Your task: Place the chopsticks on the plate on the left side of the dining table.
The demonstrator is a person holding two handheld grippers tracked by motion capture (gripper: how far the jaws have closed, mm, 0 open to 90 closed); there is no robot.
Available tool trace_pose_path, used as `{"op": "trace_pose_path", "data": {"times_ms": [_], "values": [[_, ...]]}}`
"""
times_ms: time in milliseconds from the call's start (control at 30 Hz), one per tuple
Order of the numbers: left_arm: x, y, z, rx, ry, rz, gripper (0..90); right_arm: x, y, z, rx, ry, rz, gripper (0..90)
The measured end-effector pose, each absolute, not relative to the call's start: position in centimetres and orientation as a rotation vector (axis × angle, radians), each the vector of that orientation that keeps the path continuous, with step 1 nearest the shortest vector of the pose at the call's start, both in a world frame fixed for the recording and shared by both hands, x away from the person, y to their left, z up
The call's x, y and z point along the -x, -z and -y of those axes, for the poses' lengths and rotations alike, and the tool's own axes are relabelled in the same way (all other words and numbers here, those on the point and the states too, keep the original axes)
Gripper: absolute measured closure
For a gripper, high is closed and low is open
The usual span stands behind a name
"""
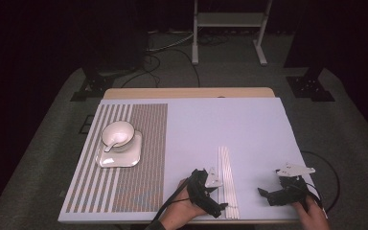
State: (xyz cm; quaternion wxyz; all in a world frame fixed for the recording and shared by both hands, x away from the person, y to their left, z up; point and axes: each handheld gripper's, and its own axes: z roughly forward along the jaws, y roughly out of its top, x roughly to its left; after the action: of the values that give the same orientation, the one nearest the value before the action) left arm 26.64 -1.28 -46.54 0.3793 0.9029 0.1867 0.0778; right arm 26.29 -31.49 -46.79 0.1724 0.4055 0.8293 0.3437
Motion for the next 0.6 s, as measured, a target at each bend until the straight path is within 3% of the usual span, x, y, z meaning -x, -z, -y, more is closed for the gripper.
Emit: {"op": "trace_pose_path", "data": {"times_ms": [600], "values": [[-25.4,46.6,-0.1,-2.315,-0.224,-0.502,0.0,-26.3,46.8,31.5,-1.148,-0.974,-2.354,0.0]]}}
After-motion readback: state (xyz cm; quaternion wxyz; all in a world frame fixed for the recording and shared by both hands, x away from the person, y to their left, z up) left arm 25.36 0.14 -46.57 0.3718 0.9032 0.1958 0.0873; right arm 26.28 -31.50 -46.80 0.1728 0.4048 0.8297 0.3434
